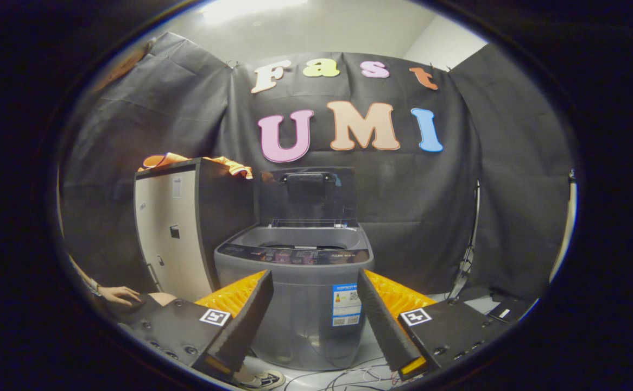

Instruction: Put the clothes into the washing machine and then close the washing machine lid.

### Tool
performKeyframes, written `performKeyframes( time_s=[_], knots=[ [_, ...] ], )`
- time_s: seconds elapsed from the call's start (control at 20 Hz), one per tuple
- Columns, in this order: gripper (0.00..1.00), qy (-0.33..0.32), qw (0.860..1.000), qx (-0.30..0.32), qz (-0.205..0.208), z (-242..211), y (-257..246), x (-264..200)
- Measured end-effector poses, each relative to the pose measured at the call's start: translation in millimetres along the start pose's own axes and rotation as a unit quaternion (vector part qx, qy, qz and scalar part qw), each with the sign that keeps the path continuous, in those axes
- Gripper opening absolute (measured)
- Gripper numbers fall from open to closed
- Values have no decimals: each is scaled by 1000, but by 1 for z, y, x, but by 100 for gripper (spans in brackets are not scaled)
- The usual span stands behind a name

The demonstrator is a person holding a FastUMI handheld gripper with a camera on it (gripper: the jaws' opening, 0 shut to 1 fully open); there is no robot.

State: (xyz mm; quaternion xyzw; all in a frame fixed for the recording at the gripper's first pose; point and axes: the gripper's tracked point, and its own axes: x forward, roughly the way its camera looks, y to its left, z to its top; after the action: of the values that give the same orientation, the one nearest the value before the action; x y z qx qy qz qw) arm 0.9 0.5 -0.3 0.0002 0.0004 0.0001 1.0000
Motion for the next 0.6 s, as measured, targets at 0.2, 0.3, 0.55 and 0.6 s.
performKeyframes(
  time_s=[0.2, 0.3, 0.55, 0.6],
  knots=[
    [97, 0, 1000, 1, -2, 0, -1, 1],
    [97, 3, 1000, 4, -1, -1, 2, 6],
    [96, -3, 998, 43, 51, 32, 48, 43],
    [96, -9, 997, 46, 66, 48, 60, 53]
  ],
)
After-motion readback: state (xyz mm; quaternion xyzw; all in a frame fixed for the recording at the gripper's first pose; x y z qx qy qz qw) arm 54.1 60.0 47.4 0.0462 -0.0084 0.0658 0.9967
